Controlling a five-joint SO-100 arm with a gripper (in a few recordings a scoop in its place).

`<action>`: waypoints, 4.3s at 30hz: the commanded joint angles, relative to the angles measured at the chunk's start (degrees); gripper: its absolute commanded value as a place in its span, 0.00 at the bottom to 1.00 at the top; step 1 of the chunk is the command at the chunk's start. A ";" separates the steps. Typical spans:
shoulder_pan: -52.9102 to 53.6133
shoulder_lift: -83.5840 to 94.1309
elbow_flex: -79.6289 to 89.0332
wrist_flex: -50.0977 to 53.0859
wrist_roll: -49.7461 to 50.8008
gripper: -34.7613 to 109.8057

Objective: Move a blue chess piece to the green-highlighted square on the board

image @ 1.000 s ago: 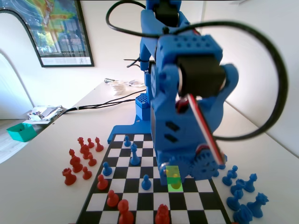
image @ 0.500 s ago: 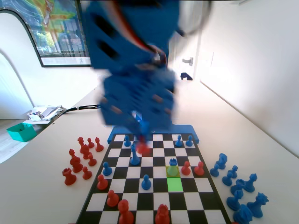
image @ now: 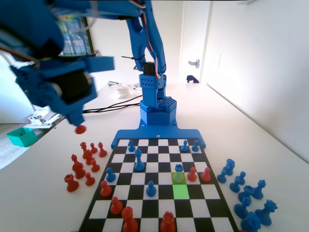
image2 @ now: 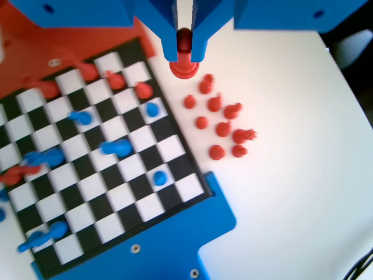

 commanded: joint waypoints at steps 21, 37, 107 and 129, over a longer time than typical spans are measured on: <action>18.28 -23.55 -24.96 -1.85 -7.82 0.25; 18.98 -30.76 -17.14 -14.68 -8.26 0.25; -21.71 21.62 24.79 -17.31 5.19 0.32; -40.61 26.89 49.57 -43.77 7.65 0.33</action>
